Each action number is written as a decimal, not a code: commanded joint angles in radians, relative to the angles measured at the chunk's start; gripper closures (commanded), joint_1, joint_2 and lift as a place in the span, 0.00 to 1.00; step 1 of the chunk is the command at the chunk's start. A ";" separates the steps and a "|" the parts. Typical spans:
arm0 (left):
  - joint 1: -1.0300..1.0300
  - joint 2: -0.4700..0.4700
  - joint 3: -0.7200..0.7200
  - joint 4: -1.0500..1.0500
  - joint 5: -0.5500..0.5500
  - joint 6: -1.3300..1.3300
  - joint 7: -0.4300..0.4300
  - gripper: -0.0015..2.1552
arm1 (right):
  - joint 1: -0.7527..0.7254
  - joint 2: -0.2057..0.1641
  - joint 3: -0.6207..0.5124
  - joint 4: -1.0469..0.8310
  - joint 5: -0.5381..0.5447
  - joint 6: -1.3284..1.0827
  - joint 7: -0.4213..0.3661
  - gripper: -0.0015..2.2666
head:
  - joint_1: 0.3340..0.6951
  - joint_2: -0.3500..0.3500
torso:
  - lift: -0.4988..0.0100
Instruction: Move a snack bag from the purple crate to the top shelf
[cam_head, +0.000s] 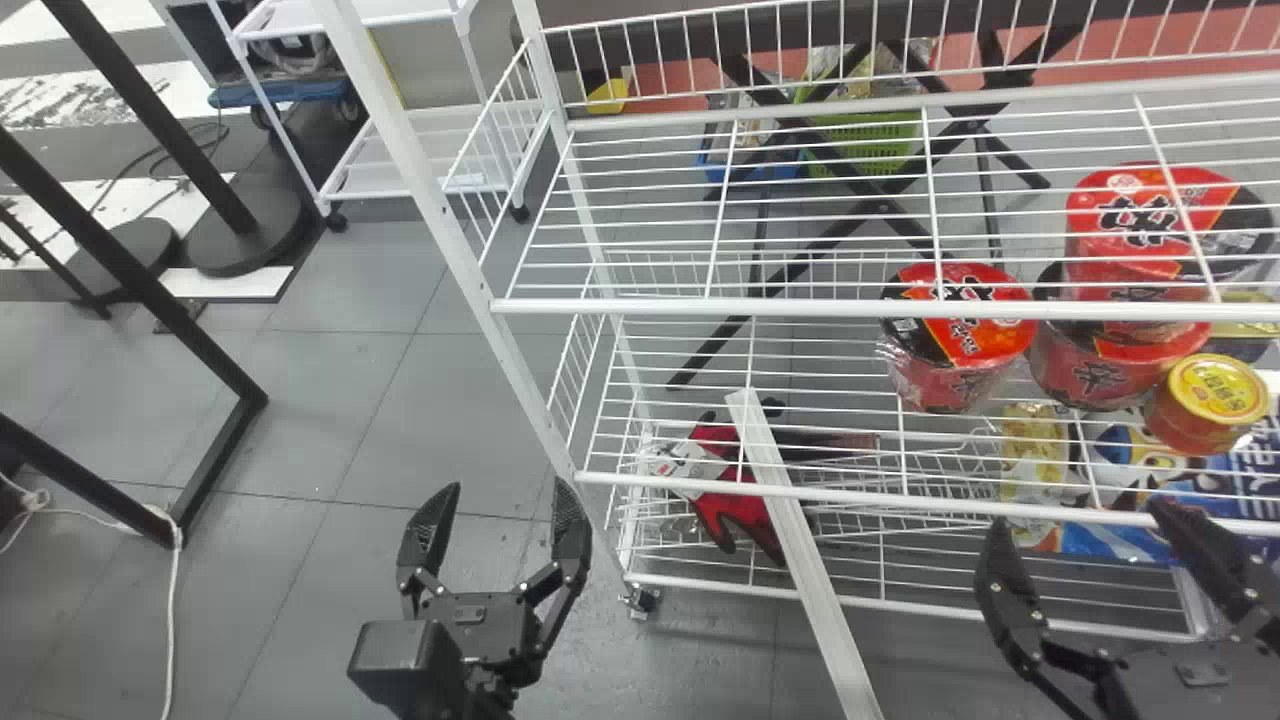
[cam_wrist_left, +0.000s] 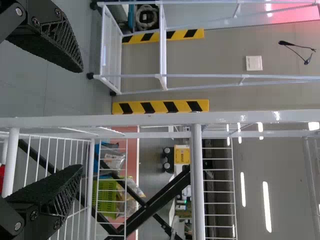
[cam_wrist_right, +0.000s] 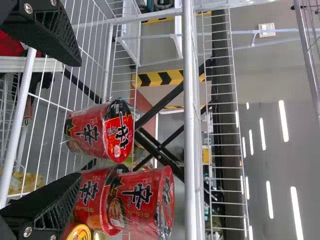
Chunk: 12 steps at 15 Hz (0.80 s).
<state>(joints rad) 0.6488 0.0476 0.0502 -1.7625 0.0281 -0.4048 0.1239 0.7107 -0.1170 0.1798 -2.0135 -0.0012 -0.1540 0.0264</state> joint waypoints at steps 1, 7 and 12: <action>0.002 0.000 0.003 0.005 0.006 -0.007 0.000 0.07 | 0.046 -0.018 -0.036 -0.077 -0.013 0.055 0.003 0.00 | 1.00 0.86 | 0.09; -0.024 0.005 0.005 0.040 0.023 -0.010 -0.001 0.07 | 0.219 -0.023 -0.358 -0.427 -0.303 0.488 0.126 0.01 | 1.00 0.73 | 0.09; -0.043 0.009 0.005 0.066 0.035 -0.013 -0.001 0.07 | 0.248 0.039 -0.836 -0.518 -0.727 0.877 0.362 0.02 | 1.00 0.57 | 0.09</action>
<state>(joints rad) 0.6107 0.0549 0.0553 -1.7035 0.0602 -0.4168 0.1227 0.9638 -0.1098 -0.5044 -2.5200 -0.6030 0.5899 0.3570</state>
